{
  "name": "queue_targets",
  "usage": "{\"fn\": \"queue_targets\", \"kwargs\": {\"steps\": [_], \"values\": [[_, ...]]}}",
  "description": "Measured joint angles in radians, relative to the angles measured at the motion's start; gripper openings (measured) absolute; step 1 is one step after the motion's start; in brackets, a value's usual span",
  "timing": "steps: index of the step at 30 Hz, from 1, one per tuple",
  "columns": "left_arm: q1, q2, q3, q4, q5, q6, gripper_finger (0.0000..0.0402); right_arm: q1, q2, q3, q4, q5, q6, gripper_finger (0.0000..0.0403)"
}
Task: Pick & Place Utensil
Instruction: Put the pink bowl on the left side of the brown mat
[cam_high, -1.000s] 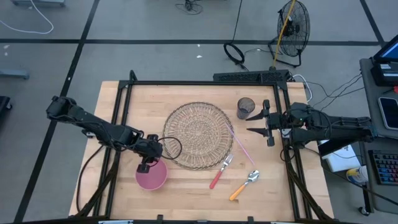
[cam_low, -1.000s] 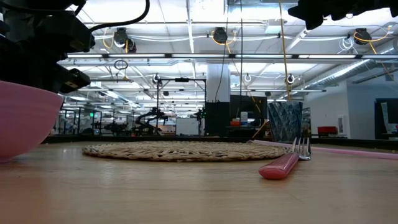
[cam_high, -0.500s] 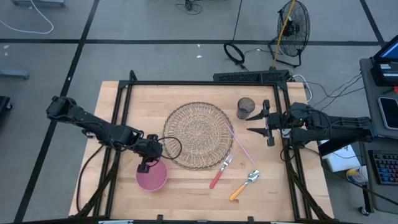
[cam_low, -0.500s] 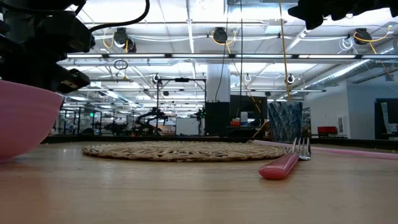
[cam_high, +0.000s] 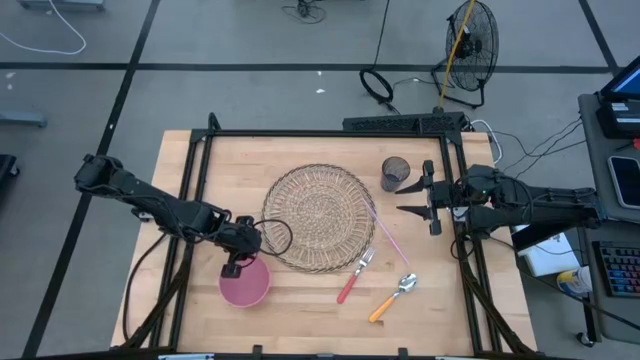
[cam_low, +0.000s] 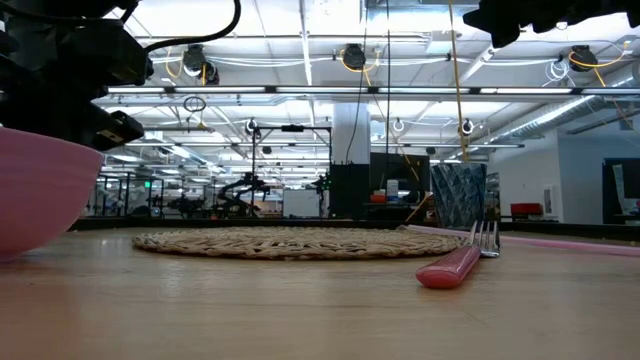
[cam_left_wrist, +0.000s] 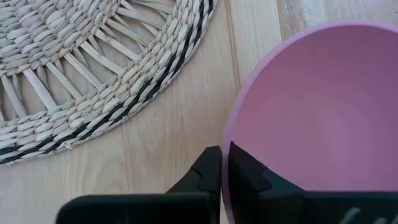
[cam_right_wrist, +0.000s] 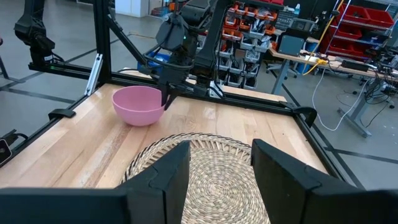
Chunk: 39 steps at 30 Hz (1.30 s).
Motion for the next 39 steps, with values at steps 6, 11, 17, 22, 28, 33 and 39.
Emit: {"fn": "queue_targets", "kwargs": {"steps": [6,11,17,22,28,33,39], "values": [[0.0,0.0,0.0,0.0,0.007,-0.009,0.0026,0.0,0.0,0.0,0.0,0.0,0.0,0.016],[0.0,0.0,0.0,0.0,0.008,-0.022,0.0036,0.0,0.0,0.0,0.0,0.0,0.0,0.016],[0.0,0.0,0.018,-0.002,0.034,-0.021,0.0009,0.0,0.0,0.0,0.0,0.0,0.0,0.016],[0.001,0.0,0.06,-0.002,0.033,-0.025,0.0026,0.0,0.0,0.0,0.0,0.0,0.0,0.016],[0.031,0.0,0.142,-0.008,0.031,0.019,0.001,0.0,0.0,0.0,0.0,0.0,0.0,0.016],[0.085,0.0,0.209,-0.01,-0.033,0.05,0.0021,0.0,0.0,0.0,0.0,0.0,0.0,0.016],[0.168,0.0,0.25,0.012,-0.118,0.154,0.0008,0.0,0.0,0.0,0.0,0.0,0.0,0.016]]}}
